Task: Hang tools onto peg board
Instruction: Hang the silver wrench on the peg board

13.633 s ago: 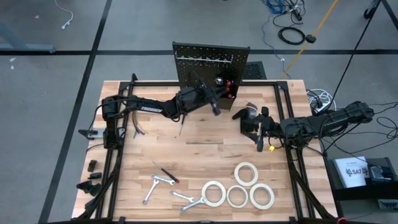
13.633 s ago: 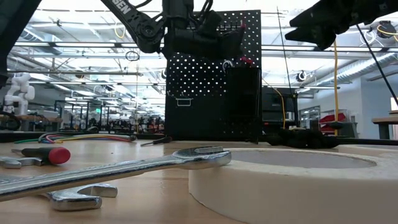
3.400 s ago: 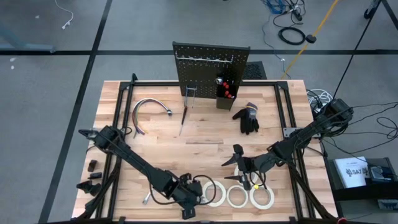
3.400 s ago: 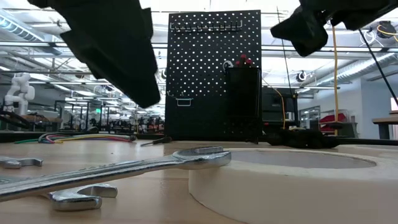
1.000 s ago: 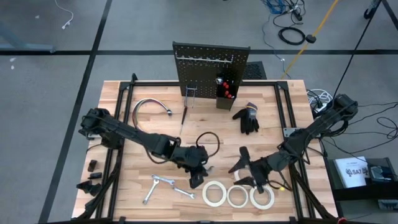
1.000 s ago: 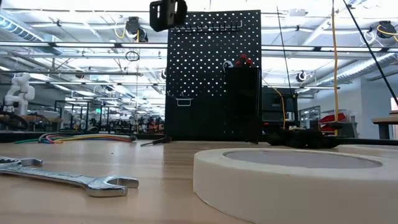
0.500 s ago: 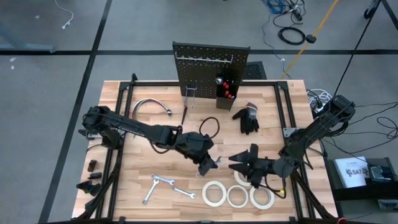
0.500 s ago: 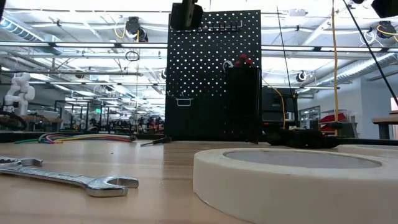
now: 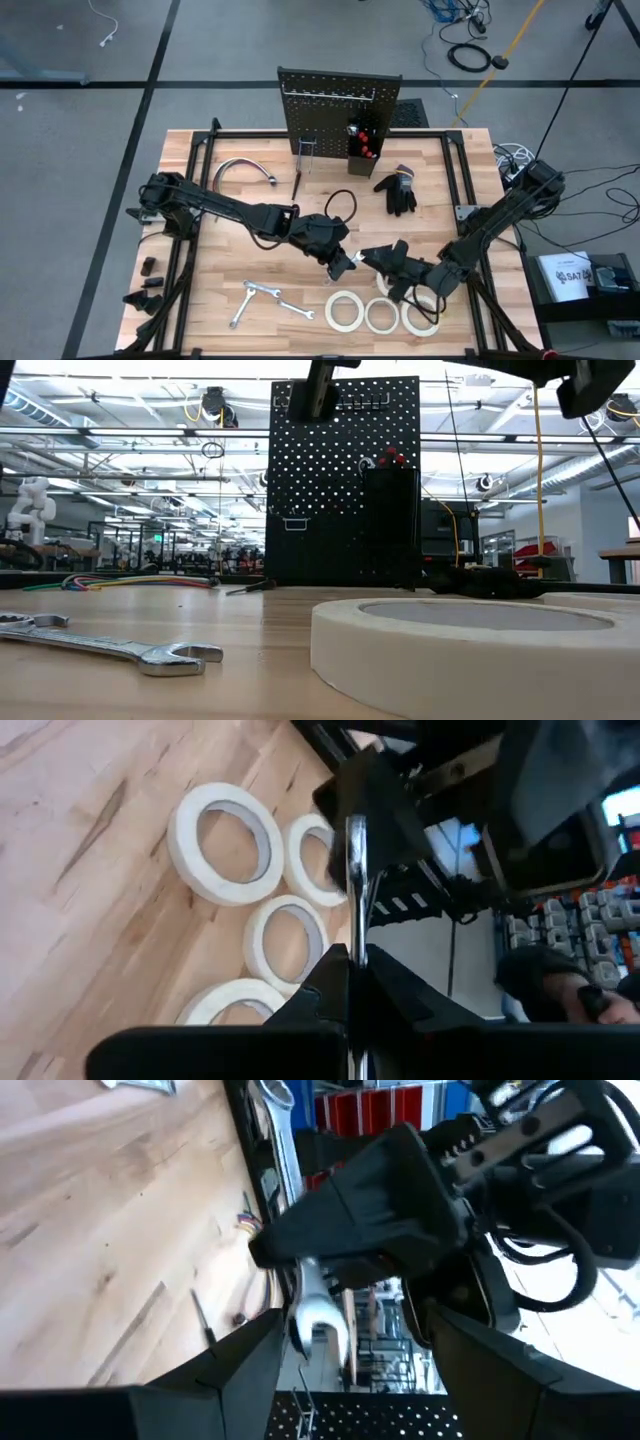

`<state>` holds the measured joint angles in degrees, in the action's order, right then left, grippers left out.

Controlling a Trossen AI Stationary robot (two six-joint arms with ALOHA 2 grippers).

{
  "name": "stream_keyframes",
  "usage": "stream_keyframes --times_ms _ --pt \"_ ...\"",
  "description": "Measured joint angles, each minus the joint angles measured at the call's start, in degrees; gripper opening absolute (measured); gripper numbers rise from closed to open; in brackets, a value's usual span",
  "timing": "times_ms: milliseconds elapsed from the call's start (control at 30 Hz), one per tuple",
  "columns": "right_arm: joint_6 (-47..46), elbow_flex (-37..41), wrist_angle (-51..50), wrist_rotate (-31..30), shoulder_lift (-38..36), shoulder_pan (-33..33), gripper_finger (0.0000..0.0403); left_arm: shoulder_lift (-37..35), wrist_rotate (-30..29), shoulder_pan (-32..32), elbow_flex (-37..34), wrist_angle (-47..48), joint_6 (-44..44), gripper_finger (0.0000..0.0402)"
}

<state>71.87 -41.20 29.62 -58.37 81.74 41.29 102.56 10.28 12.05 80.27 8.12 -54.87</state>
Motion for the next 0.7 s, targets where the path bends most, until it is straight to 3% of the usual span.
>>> stream_keyframes --times_ms 233,400,700 --pt "1.78 -0.34 0.18 -0.63 3.3 -0.64 0.0242 0.0 0.0 -0.22 0.0 -0.63 -0.21 0.0016" --pt "4.51 -0.34 1.1 -6.32 5.52 -0.94 0.0234 0.0 0.09 -0.57 0.0 -1.88 -0.39 0.0013" --pt "5.45 -0.34 3.54 -8.07 6.13 -0.98 0.0144 0.04 0.43 -1.51 0.0 -1.79 -0.55 0.0008"
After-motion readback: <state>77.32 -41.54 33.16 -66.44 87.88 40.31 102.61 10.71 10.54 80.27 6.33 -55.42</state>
